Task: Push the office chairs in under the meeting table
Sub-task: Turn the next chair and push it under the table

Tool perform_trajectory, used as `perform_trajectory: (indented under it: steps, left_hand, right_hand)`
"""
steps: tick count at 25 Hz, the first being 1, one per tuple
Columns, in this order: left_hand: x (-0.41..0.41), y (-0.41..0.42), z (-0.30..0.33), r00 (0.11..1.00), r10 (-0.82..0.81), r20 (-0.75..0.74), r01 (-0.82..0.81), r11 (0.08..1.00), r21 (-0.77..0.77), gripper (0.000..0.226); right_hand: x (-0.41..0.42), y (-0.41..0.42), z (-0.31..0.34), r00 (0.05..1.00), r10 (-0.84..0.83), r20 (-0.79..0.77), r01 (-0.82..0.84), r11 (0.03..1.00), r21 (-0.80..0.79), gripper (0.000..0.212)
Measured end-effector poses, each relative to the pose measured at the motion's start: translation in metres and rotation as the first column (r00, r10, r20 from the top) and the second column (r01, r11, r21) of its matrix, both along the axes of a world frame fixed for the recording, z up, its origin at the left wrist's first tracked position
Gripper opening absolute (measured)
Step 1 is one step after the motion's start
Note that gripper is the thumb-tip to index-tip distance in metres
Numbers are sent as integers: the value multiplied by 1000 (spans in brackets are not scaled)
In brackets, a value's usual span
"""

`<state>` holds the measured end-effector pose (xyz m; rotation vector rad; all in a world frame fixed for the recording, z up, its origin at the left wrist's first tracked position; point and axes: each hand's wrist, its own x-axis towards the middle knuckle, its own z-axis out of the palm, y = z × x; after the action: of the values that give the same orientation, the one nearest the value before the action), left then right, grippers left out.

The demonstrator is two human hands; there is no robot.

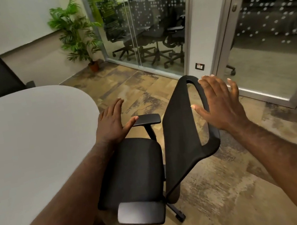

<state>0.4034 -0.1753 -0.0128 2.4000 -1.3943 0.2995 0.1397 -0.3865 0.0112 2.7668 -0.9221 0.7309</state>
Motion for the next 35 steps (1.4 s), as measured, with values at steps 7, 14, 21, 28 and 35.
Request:
perform_trajectory:
  steps: [7,14,21,28,35]
  left_hand:
    - [-31,-86,-9,997,73,5,-73,997,4,78]
    - [-81,-152,-24,972,222,-80,-219,975,39,83]
    - [-77,-136,-38,899,431,-83,-427,902,64,80]
    - [-69,-131,-56,783,606,-139,-604,795,59,84]
    - [-118,-144,-50,701,701,-131,-701,711,51,86]
  right_hand:
    - [-15,-101,-9,993,117,-20,-115,991,62,69]
    - [-30,-203,-24,895,413,-168,-394,909,134,66]
    - [28,-238,-52,760,607,-231,-578,795,184,82]
    - [84,-264,-66,590,778,-214,-770,622,138,89]
    - [115,-275,-83,359,921,-150,-916,379,133,62]
